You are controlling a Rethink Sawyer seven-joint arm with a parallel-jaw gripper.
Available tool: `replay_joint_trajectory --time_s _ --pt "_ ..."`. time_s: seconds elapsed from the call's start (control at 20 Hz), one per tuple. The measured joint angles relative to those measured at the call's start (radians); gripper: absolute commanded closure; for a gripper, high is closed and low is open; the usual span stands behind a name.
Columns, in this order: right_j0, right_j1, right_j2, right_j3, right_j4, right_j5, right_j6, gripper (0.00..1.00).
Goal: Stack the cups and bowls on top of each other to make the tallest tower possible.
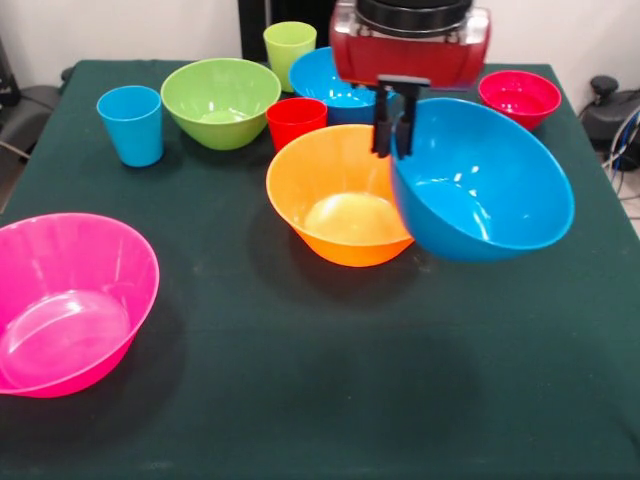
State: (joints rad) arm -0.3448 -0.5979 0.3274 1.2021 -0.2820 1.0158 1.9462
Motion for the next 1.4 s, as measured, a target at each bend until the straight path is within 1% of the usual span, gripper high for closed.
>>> replay_joint_trajectory --time_s 0.3,0.9,1.2,1.4 --pt "-0.029 0.003 0.007 0.0 0.0 0.0 -0.057 1.0" --pt "-0.03 0.022 0.02 -0.004 0.0 0.003 -0.107 1.0" --pt "-0.03 0.075 0.049 -0.041 0.0 0.038 -0.136 1.0" --pt "-0.027 0.126 0.069 -0.097 0.0 0.089 -0.155 1.0"
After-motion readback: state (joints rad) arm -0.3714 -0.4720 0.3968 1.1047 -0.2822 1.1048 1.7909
